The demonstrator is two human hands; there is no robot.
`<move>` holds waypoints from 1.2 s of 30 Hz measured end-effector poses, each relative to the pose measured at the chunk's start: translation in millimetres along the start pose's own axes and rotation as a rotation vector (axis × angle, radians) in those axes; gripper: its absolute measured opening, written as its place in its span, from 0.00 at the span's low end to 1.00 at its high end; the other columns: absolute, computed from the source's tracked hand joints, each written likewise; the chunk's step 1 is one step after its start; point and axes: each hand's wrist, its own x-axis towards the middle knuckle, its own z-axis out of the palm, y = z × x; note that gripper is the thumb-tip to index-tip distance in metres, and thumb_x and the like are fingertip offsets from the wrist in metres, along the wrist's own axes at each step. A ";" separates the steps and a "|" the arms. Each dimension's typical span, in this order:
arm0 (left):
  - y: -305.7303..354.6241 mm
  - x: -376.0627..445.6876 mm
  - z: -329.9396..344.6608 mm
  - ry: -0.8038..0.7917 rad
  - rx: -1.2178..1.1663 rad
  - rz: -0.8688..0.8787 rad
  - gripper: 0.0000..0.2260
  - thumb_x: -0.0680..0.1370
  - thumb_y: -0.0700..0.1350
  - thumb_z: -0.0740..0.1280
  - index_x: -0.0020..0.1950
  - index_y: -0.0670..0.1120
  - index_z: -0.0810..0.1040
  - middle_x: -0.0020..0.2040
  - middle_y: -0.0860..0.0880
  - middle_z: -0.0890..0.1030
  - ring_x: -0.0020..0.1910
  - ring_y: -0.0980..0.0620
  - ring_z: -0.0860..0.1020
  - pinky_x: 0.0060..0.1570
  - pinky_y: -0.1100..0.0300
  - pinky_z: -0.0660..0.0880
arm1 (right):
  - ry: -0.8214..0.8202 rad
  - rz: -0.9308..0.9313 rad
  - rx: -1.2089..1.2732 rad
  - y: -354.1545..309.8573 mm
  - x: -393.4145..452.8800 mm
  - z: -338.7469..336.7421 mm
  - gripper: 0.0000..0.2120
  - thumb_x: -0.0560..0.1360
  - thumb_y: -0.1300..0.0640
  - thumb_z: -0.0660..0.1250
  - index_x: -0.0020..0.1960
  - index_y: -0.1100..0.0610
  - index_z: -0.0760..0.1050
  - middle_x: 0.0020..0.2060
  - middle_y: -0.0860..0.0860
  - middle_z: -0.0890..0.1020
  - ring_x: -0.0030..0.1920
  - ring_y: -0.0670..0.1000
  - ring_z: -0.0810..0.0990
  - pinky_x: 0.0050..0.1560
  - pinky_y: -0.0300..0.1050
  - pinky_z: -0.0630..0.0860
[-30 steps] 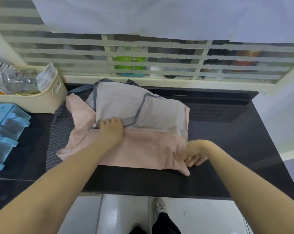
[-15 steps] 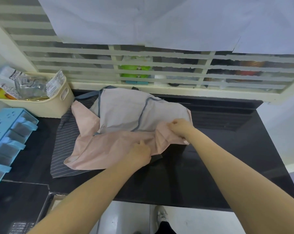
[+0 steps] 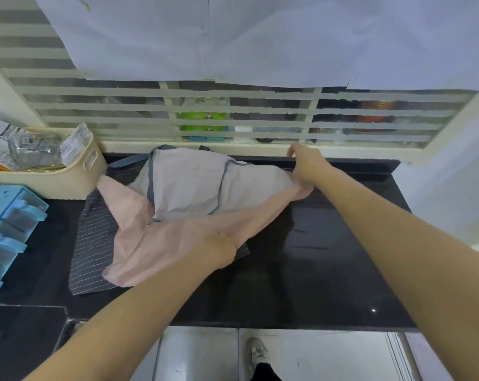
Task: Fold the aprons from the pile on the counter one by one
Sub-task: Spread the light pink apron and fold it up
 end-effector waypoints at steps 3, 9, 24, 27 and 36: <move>43.1 -9.2 -14.5 -0.166 0.128 0.152 0.14 0.80 0.46 0.57 0.62 0.42 0.73 0.62 0.47 0.73 0.61 0.46 0.70 0.66 0.53 0.65 | -0.136 -0.029 -0.341 20.4 -6.6 -30.4 0.16 0.77 0.66 0.59 0.64 0.61 0.69 0.56 0.59 0.74 0.52 0.58 0.73 0.51 0.47 0.70; 58.1 -2.4 -4.8 -0.187 0.225 0.417 0.26 0.74 0.61 0.65 0.66 0.48 0.69 0.68 0.46 0.66 0.68 0.43 0.62 0.66 0.47 0.61 | -0.360 0.129 -0.838 79.6 -44.3 -2.9 0.08 0.76 0.64 0.60 0.53 0.59 0.75 0.41 0.51 0.75 0.46 0.53 0.76 0.45 0.44 0.73; -44.0 73.0 -100.9 0.384 0.082 -0.023 0.21 0.80 0.49 0.59 0.71 0.44 0.61 0.65 0.44 0.74 0.63 0.45 0.72 0.65 0.52 0.61 | -0.878 -0.119 -0.716 41.1 27.3 104.1 0.36 0.75 0.56 0.67 0.77 0.55 0.53 0.75 0.54 0.57 0.66 0.59 0.69 0.64 0.53 0.67; -31.7 71.3 -97.8 0.298 0.162 0.165 0.14 0.80 0.47 0.59 0.64 0.46 0.67 0.58 0.47 0.75 0.56 0.48 0.75 0.50 0.55 0.72 | -0.804 -0.070 -0.515 31.0 62.4 74.4 0.20 0.73 0.54 0.67 0.64 0.55 0.72 0.57 0.52 0.76 0.47 0.55 0.79 0.54 0.49 0.74; -33.4 44.8 -58.8 0.443 0.496 0.576 0.26 0.53 0.35 0.79 0.44 0.46 0.72 0.39 0.48 0.74 0.30 0.51 0.71 0.20 0.62 0.67 | -0.727 -0.280 -0.203 3.6 103.4 90.8 0.21 0.77 0.52 0.64 0.69 0.51 0.67 0.66 0.51 0.71 0.63 0.53 0.72 0.62 0.48 0.69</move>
